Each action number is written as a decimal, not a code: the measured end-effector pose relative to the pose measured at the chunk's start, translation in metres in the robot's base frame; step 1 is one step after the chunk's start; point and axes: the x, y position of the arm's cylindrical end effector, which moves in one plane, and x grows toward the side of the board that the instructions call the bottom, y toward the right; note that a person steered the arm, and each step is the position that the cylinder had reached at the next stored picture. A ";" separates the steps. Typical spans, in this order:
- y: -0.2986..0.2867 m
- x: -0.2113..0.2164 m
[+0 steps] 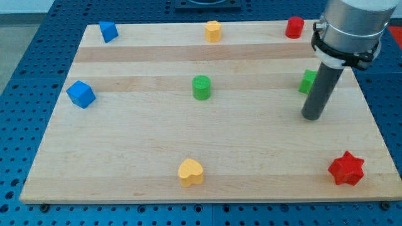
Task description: Move the green star to the top right of the green circle
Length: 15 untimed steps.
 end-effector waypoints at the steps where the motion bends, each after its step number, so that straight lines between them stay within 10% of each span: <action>1: 0.015 -0.010; 15: -0.075 -0.078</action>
